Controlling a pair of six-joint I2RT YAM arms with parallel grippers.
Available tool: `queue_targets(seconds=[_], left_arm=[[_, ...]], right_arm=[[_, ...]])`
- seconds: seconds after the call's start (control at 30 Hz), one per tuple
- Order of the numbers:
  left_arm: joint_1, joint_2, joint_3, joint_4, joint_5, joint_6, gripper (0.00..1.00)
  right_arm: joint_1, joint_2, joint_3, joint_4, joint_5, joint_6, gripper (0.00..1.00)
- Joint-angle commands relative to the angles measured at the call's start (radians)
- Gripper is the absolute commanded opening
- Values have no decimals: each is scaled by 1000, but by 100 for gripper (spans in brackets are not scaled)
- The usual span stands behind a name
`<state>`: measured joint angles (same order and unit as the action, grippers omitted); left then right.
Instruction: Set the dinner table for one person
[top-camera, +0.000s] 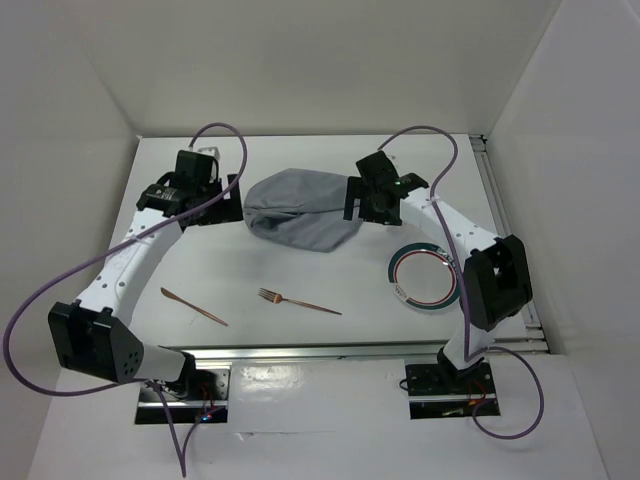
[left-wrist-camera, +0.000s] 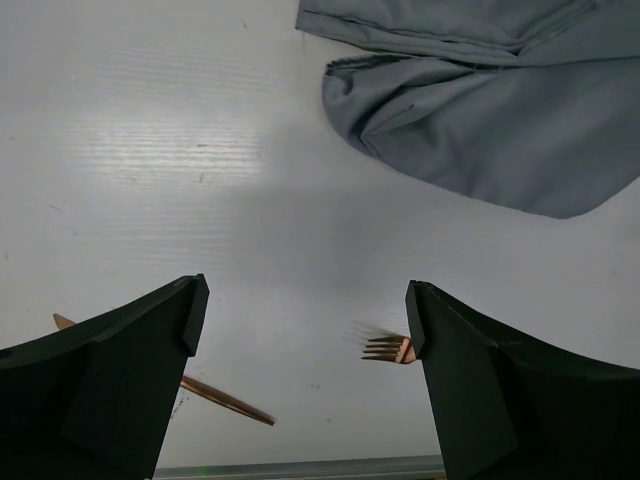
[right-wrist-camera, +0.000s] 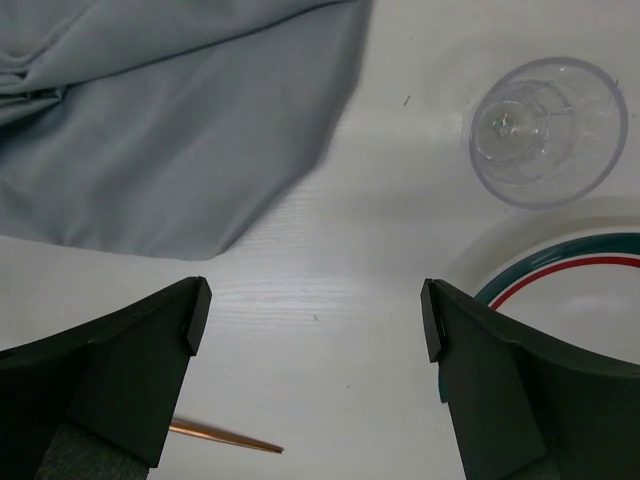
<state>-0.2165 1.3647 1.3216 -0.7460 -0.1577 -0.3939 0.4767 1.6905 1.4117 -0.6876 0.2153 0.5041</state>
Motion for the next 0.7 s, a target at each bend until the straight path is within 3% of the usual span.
queue_targets(seconds=[0.0,0.43,0.67], left_arm=[[0,30,24,-1,101,-51,100],[0,51,-62,74,211,-89,96],[0,207,-16,125,309,-120,94]], right_arm=[[16,-34,-23,39,-5,-4,100],[69,-34,-51,79,-73,-25,100],[99,-34,-62,166,-129,-61,100]])
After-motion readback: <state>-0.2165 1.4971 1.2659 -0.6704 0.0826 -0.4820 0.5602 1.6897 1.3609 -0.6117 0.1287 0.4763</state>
